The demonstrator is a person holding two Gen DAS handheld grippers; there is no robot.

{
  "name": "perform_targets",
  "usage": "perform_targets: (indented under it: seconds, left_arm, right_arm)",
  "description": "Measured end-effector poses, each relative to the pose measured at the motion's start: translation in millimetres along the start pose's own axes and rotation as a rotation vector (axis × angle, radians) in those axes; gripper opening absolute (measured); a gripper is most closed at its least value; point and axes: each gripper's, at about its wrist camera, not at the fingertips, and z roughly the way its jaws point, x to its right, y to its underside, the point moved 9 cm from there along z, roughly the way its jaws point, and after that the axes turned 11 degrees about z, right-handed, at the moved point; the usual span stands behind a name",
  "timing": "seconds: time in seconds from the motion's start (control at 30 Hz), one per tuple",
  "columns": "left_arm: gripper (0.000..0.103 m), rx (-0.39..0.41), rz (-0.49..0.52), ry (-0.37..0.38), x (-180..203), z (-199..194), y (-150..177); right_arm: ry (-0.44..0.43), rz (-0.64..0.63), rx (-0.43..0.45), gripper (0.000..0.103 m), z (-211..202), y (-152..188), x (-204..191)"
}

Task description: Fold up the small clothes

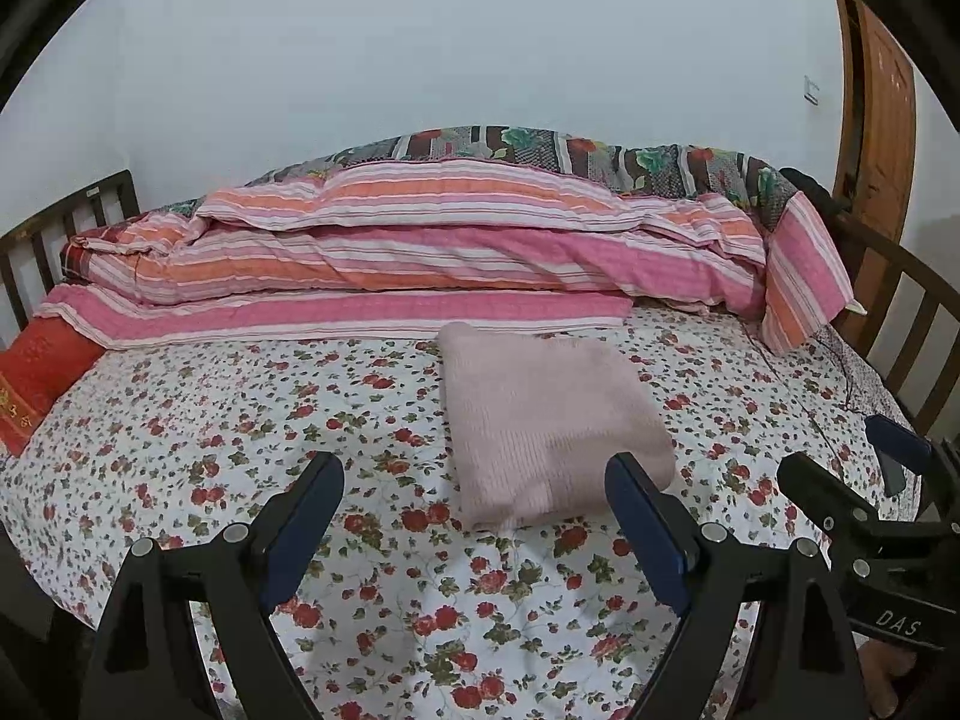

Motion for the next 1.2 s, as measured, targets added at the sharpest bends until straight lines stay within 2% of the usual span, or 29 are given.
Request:
perform_targets:
  seconds: [1.2]
  left_arm:
    - [0.089, -0.018, -0.011, 0.013, 0.3, -1.7, 7.6]
  right_arm:
    - [0.005, 0.020, 0.001, 0.102, -8.2, 2.3, 10.5]
